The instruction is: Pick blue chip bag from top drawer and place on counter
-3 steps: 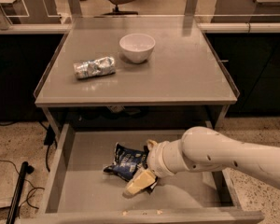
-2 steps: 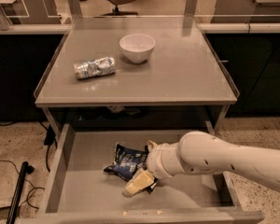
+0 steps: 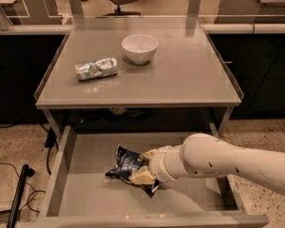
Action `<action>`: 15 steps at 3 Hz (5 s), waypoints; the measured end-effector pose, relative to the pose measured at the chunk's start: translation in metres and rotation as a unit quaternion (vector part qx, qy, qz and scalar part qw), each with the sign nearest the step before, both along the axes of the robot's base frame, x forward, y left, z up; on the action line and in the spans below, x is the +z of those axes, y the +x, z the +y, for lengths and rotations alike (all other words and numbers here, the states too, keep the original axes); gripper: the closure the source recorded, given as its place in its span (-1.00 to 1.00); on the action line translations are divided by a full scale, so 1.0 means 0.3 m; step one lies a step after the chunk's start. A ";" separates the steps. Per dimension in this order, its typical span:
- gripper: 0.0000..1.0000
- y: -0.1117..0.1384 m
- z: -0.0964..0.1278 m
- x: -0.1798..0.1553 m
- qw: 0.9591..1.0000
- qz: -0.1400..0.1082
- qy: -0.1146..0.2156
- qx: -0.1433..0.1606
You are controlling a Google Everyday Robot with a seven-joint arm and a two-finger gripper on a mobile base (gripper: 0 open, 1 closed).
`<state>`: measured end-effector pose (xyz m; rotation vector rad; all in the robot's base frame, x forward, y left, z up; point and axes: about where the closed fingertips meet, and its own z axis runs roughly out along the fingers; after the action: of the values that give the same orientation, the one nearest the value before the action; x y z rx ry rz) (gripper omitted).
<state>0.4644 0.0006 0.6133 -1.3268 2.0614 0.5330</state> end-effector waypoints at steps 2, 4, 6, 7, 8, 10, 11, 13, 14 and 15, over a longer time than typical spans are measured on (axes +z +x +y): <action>0.91 0.000 0.000 0.000 1.000 0.000 0.000 0.000; 1.00 0.000 0.000 0.016 1.000 0.000 0.000 0.000; 1.00 -0.055 -0.089 0.338 0.996 -0.088 0.020 0.014; 1.00 -0.088 -0.146 0.428 0.993 -0.112 0.032 0.015; 1.00 -0.110 -0.212 0.598 0.987 -0.154 0.026 0.027; 1.00 0.036 -0.350 1.033 0.977 -0.212 0.010 0.030; 1.00 0.060 -0.350 1.127 0.971 -0.235 0.011 0.027; 1.00 0.099 -0.351 1.135 0.970 -0.242 0.009 0.021; 1.00 0.269 -0.380 1.120 0.971 -0.239 0.000 -0.003; 1.00 0.429 -0.385 1.069 0.976 -0.216 -0.007 -0.029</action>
Offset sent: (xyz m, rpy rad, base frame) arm 0.0000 0.0000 0.0000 0.0000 0.0000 0.0000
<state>0.5932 -0.1149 0.9341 -1.2557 1.7373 0.1811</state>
